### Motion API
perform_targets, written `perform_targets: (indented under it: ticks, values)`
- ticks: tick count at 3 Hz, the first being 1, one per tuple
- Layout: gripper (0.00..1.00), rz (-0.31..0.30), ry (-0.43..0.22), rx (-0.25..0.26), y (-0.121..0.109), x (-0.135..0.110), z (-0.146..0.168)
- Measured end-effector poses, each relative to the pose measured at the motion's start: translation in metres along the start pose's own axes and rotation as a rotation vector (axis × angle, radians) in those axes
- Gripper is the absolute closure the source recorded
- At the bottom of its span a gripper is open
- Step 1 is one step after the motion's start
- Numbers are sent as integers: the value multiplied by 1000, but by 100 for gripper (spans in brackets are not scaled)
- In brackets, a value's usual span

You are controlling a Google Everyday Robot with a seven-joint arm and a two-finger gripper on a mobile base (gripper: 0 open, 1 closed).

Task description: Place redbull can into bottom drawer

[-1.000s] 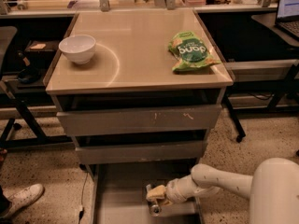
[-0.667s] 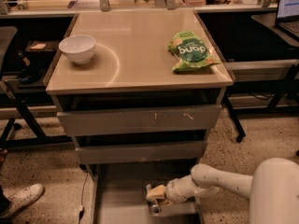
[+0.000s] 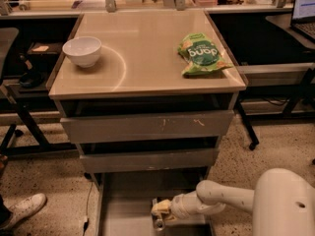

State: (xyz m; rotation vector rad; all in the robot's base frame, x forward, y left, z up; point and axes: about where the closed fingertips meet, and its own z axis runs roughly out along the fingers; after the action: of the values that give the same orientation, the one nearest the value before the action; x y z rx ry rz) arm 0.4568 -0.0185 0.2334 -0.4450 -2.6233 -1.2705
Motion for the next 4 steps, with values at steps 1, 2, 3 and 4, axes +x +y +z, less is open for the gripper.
perform_targets:
  ticks: [1, 2, 3, 4]
  values:
    - [100, 70, -31, 9, -29, -13, 32]
    - [100, 93, -53, 38, -44, -24, 52]
    - [100, 89, -66, 60, -48, -35, 66]
    - [100, 106, -59, 76, -51, -42, 77]
